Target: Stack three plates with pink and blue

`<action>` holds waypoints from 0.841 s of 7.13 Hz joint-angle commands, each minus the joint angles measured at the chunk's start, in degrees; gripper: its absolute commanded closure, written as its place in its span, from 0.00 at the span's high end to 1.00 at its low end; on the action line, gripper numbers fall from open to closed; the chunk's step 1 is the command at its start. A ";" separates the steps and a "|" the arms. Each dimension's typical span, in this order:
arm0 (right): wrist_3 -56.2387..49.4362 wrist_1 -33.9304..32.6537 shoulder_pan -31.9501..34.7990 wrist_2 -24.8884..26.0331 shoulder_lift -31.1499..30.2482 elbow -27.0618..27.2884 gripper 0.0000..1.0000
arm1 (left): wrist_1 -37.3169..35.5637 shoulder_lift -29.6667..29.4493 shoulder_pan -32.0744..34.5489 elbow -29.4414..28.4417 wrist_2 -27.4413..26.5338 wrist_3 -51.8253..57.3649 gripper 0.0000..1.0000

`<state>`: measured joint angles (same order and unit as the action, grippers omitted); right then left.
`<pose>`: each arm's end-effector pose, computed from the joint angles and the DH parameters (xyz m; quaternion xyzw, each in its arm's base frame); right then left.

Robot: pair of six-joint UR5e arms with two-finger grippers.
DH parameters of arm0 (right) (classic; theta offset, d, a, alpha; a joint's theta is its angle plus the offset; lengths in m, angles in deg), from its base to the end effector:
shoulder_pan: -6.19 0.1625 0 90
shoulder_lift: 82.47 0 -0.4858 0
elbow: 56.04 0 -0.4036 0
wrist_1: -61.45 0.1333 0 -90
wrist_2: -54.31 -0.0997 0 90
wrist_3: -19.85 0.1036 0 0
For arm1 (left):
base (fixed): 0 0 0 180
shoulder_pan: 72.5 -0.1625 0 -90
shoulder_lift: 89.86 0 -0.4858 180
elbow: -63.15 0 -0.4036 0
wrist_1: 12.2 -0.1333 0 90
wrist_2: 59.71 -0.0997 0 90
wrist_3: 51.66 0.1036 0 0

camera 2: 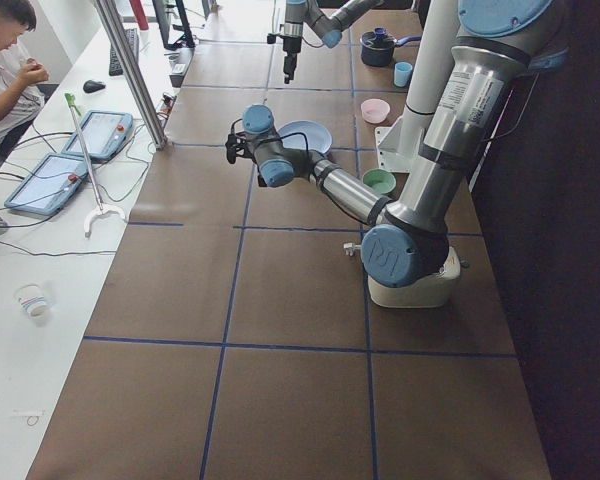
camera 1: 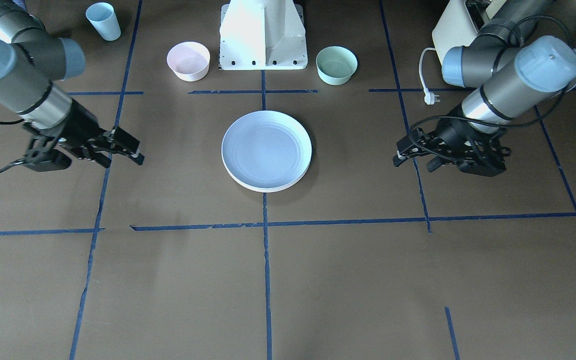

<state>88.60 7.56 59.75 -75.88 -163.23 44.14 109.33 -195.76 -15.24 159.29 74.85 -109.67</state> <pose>-0.2912 -0.5063 0.4704 0.0242 -0.5322 0.0775 0.8427 0.2875 -0.5592 0.4419 0.0520 0.5345 -0.0140 0.8434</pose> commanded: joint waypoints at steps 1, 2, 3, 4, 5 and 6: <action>-30.81 -6.78 16.25 -7.07 -9.66 -0.87 1.00 | -0.50 10.05 9.68 0.20 1.49 20.21 1.00; -45.92 -15.63 22.23 -7.09 -10.29 -0.70 1.00 | -6.42 12.27 14.76 0.19 2.11 33.71 1.00; -60.78 -24.77 28.30 -7.18 -10.82 -0.70 1.00 | -15.96 12.30 21.25 0.37 2.11 47.33 1.00; -71.45 -33.13 33.06 -6.83 -10.82 -0.35 1.00 | -25.45 12.21 27.32 0.28 1.85 60.34 1.00; -77.56 -37.65 35.02 -6.30 -10.82 -0.43 1.00 | -34.08 12.12 32.52 0.37 1.67 70.39 1.00; -79.71 -39.95 35.04 -2.73 -11.08 -0.87 1.00 | -38.95 12.99 33.96 0.11 1.67 73.28 1.00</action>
<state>14.60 -27.72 93.23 -81.53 -174.07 43.59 78.33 -183.45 14.94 159.56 76.60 -44.01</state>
